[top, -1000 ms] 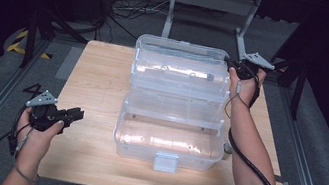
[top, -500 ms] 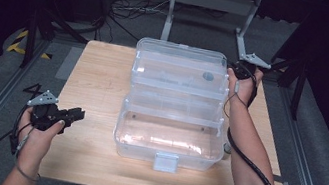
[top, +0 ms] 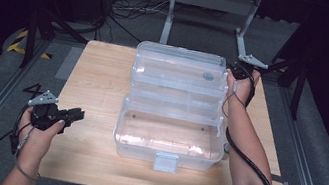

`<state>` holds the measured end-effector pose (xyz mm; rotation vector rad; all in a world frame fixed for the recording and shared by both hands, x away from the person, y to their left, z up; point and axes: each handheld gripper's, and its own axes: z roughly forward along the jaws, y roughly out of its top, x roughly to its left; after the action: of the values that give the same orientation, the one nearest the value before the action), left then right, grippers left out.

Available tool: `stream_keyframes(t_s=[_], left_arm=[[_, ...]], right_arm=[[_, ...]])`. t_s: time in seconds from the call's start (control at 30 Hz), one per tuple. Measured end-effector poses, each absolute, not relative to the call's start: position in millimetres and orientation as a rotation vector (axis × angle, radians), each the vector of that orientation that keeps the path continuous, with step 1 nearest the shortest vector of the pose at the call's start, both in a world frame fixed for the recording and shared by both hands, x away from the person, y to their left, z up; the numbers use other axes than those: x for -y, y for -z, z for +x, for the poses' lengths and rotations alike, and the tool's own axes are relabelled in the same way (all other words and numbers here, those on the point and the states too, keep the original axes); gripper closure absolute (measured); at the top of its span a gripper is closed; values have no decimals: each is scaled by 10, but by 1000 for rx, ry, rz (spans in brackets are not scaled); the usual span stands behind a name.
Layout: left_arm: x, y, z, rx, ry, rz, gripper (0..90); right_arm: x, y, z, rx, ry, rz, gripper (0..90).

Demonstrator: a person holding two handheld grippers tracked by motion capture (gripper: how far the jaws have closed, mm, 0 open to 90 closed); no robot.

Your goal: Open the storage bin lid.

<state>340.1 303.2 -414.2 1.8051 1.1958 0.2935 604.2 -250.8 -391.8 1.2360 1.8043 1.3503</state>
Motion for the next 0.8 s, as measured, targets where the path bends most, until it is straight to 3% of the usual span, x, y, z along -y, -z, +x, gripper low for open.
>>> stream_keyframes(t_s=[0.8], left_arm=[[-3036, 4143, 3415, -1194, -293, 1805, 743]], right_arm=[[2520, 4019, 6099, -1803, -1371, 1328, 818]])
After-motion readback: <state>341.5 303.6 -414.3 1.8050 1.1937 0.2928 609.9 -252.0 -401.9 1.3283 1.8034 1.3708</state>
